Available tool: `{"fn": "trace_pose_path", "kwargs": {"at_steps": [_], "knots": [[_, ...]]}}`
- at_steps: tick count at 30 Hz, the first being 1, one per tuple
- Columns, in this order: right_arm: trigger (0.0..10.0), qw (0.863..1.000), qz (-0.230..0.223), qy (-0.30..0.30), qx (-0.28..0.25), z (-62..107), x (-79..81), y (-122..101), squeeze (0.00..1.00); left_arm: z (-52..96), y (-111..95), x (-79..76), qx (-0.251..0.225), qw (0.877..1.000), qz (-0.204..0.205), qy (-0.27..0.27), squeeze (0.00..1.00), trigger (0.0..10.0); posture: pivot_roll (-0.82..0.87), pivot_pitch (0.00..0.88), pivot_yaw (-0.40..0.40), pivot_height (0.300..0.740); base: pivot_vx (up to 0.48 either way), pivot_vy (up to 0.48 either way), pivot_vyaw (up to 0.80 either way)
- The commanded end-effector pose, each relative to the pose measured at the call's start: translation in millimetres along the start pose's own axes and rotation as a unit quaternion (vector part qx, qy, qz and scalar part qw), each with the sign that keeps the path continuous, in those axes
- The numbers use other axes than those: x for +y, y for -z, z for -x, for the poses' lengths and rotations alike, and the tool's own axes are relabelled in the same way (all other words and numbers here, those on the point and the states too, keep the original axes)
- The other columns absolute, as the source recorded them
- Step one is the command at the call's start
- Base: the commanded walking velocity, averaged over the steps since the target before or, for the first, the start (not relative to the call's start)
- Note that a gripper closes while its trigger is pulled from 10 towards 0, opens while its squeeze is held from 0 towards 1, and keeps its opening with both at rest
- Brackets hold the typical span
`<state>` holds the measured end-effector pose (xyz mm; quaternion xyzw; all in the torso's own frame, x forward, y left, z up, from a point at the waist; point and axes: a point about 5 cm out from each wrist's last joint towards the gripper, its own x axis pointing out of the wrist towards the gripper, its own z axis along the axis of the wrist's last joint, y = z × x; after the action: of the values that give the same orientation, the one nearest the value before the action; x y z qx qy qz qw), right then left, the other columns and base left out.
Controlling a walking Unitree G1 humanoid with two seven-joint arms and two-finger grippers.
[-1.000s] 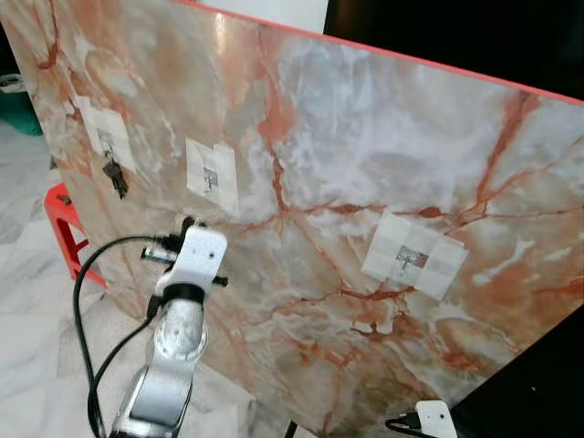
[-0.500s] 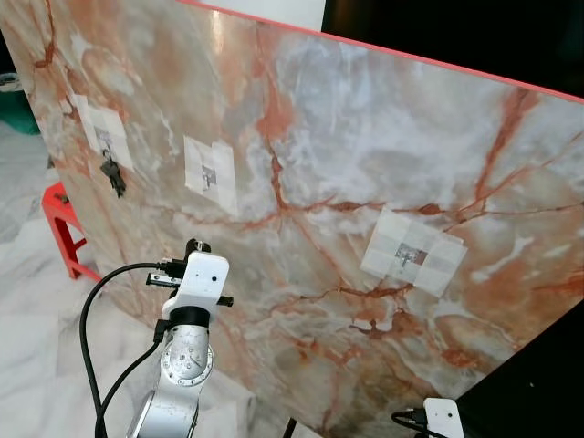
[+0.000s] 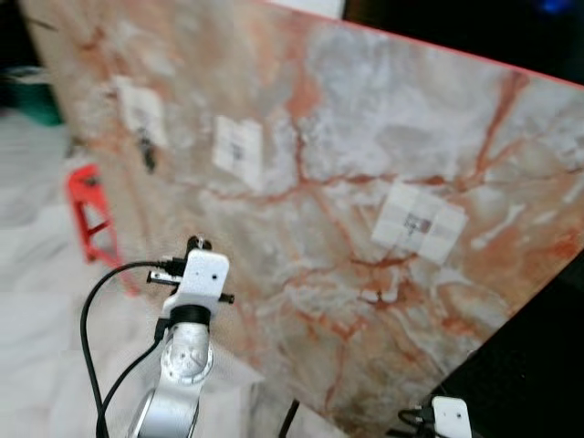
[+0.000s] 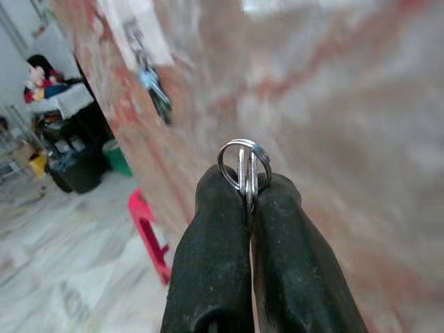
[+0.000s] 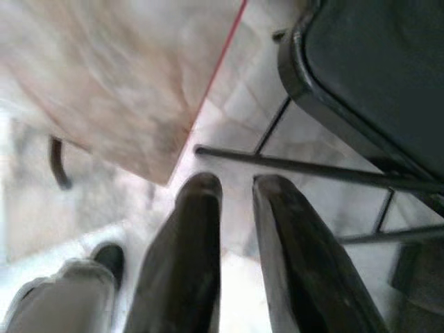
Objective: Hang keys on a hook
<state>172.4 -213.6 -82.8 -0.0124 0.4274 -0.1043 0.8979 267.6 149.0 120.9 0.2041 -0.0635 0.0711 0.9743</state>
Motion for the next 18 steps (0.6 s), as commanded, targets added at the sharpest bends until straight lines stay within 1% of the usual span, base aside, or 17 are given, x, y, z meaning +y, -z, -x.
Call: {"fn": "trace_pose_path", "kwargs": {"at_steps": [1, 4, 5, 6, 7, 9, 15, 18], "knots": [[10.0, 1.0, -0.016, 0.009, -0.005, 1.0, -3.3, 1.9, 0.0, -3.1, -10.7, -4.1, -0.022, 1.0, 0.006, 0.008, 0.0, 10.0, 0.08, 0.0, -0.132, 0.74, 0.0, 0.0, 0.0], [10.0, 1.0, -0.021, 0.013, -0.011, 1.4, -3.5, 2.0, 0.0, -3.3, -11.1, -4.7, -0.023, 1.0, 0.007, 0.01, 0.0, 10.0, 0.08, 0.0, -0.129, 0.74, 0.0, 0.0, 0.0], [10.0, 0.997, -0.028, 0.02, -0.064, -5.4, -18.6, -35.2, 0.0, -3.2, -10.6, -5.3, -0.022, 1.0, 0.007, 0.012, 0.0, 10.0, 0.07, 0.0, -0.127, 0.74, 0.0, 0.0, 0.0], [10.0, 0.996, -0.03, 0.022, -0.079, -6.7, -22.9, -46.0, 0.0, -3.2, -10.5, -5.6, -0.022, 1.0, 0.007, 0.012, 0.0, 10.0, 0.07, 0.0, -0.127, 0.74, 0.0, 0.0, 0.0], [10.0, 0.994, -0.03, 0.026, -0.105, -8.0, -30.3, -64.9, 0.0, -3.2, -10.2, -6.2, -0.021, 1.0, 0.007, 0.014, 0.0, 10.0, 0.07, 0.0, -0.125, 0.74, 0.0, 0.0, 0.0], [10.0, 0.988, -0.027, 0.037, -0.145, -7.9, -41.0, -92.2, 0.0, -2.7, -9.4, -8.1, -0.02, 1.0, 0.009, 0.019, 0.0, 10.0, 0.07, 0.0, -0.123, 0.74, 0.0, 0.0, 0.0], [10.0, 0.984, -0.039, 0.042, -0.166, -6.8, -46.2, -102.7, 0.0, -1.8, -9.2, -10.8, -0.02, 0.999, 0.01, 0.025, 0.0, 10.0, 0.06, 0.0, -0.121, 0.74, 0.0, 0.0, 0.0], [10.0, 0.981, -0.042, 0.047, -0.181, -5.3, -52.7, -110.1, 0.0, -0.8, -9.5, -12.1, -0.022, 0.999, 0.012, 0.031, 0.0, 10.0, 0.06, 0.0, -0.118, 0.74, 0.0, 0.0, 0.0]]}}
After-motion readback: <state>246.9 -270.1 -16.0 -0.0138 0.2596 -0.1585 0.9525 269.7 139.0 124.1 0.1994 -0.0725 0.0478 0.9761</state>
